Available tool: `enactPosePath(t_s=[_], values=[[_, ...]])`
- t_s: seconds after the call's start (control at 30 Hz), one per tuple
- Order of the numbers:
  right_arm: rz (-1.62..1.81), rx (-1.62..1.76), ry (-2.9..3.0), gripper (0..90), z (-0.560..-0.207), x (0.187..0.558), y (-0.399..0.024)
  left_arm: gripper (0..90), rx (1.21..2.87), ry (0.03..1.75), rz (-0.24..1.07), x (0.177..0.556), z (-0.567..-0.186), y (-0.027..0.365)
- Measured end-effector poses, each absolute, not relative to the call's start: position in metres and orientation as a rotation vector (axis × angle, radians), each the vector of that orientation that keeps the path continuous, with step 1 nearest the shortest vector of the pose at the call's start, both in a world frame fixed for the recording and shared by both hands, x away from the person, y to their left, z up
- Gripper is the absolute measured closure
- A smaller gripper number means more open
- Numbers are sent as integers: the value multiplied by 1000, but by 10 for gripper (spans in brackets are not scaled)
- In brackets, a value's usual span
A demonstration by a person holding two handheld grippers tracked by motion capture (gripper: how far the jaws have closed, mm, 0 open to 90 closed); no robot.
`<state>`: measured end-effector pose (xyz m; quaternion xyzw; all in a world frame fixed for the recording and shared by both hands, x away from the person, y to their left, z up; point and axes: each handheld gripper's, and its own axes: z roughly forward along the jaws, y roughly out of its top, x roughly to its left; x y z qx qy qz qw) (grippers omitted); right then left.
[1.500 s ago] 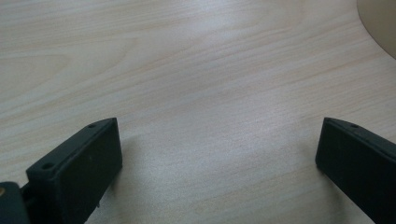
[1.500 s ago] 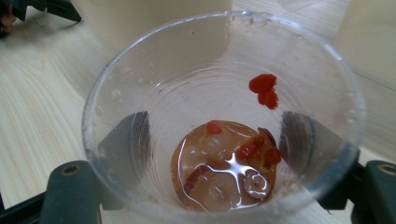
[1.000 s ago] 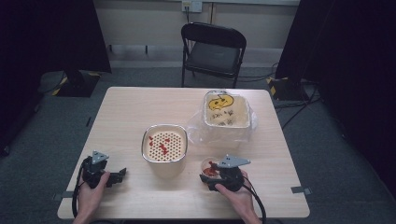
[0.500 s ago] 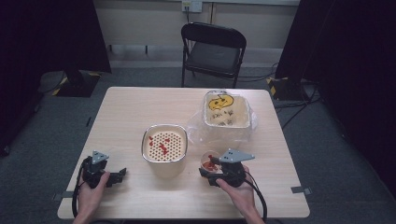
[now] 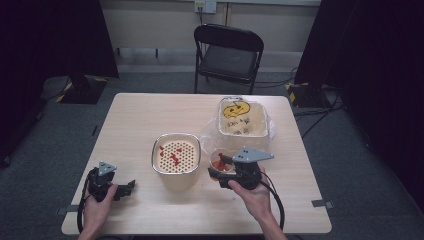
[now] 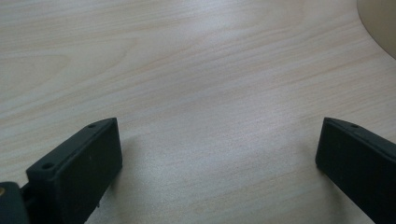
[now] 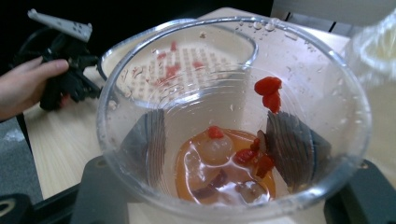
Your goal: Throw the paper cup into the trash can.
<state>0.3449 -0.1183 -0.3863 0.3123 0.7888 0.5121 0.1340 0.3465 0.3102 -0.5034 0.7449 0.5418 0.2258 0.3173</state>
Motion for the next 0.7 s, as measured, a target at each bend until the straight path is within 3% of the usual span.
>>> enactPosePath(t_s=[0.7], values=[[1484,836,2197,397,-332,380,-93,0,1961,1426,594,347,-503,310]])
